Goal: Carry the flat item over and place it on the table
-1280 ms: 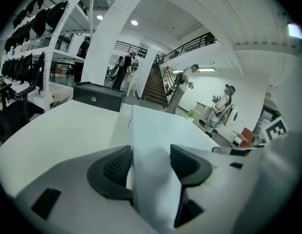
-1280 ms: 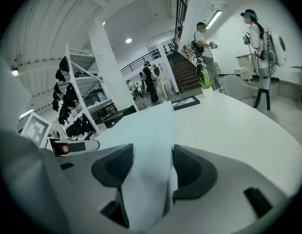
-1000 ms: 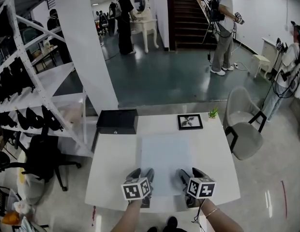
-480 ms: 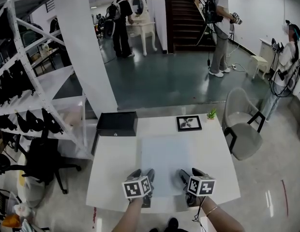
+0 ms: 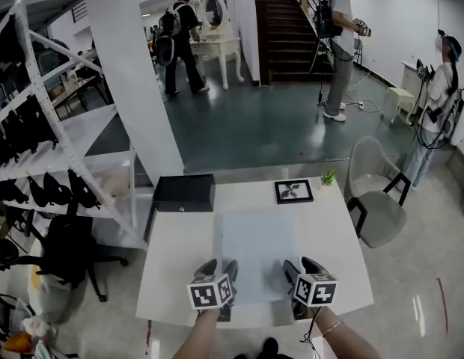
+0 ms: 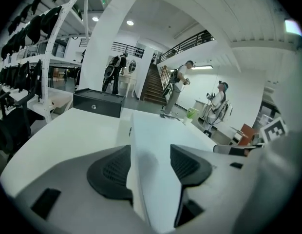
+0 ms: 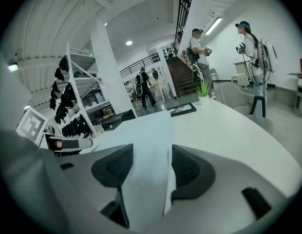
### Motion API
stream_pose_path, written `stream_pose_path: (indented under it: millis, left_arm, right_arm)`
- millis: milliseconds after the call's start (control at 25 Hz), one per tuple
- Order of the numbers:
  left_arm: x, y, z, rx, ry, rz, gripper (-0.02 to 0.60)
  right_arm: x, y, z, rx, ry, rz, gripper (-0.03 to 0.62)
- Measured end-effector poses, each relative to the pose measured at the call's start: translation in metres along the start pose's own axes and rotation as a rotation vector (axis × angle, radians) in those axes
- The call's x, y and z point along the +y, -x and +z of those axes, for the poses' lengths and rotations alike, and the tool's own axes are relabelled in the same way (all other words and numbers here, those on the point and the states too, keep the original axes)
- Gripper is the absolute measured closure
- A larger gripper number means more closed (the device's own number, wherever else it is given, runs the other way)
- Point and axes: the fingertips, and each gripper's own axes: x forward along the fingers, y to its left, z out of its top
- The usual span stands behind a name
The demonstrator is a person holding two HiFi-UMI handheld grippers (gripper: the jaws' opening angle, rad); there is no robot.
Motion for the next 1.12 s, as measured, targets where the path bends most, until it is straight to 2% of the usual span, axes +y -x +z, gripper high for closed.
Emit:
stream_pose_path:
  millis: [160, 240, 360, 560, 760, 960, 1120]
  left_arm:
    - [-0.001, 0.013, 0.006, -0.048, -0.020, -0.011, 0.341]
    - [-0.001, 0.022, 0.010, -0.082, -0.047, -0.002, 0.362]
    - [-0.001, 0.036, 0.012, -0.118, -0.098, 0.009, 0.418]
    - [-0.005, 0.059, 0.015, -0.153, -0.141, -0.009, 0.458]
    - [-0.004, 0.078, 0.017, -0.199, -0.170, -0.015, 0.504]
    - [-0.006, 0.089, 0.017, -0.210, -0.188, -0.040, 0.535]
    - [-0.005, 0.094, 0.013, -0.210, -0.172, -0.052, 0.554]
  right_arm:
    - [0.017, 0.016, 0.016, -0.058, 0.056, 0.026, 0.363]
    - [0.028, 0.024, 0.022, -0.091, 0.074, 0.048, 0.398]
    - [0.041, 0.038, 0.026, -0.125, 0.082, 0.060, 0.416]
    - [0.055, 0.061, 0.033, -0.180, 0.105, 0.057, 0.462]
    - [0.066, 0.079, 0.034, -0.230, 0.153, 0.035, 0.554]
    - [0.074, 0.090, 0.028, -0.238, 0.171, 0.016, 0.574]
    - [0.075, 0.097, 0.024, -0.250, 0.173, 0.013, 0.594]
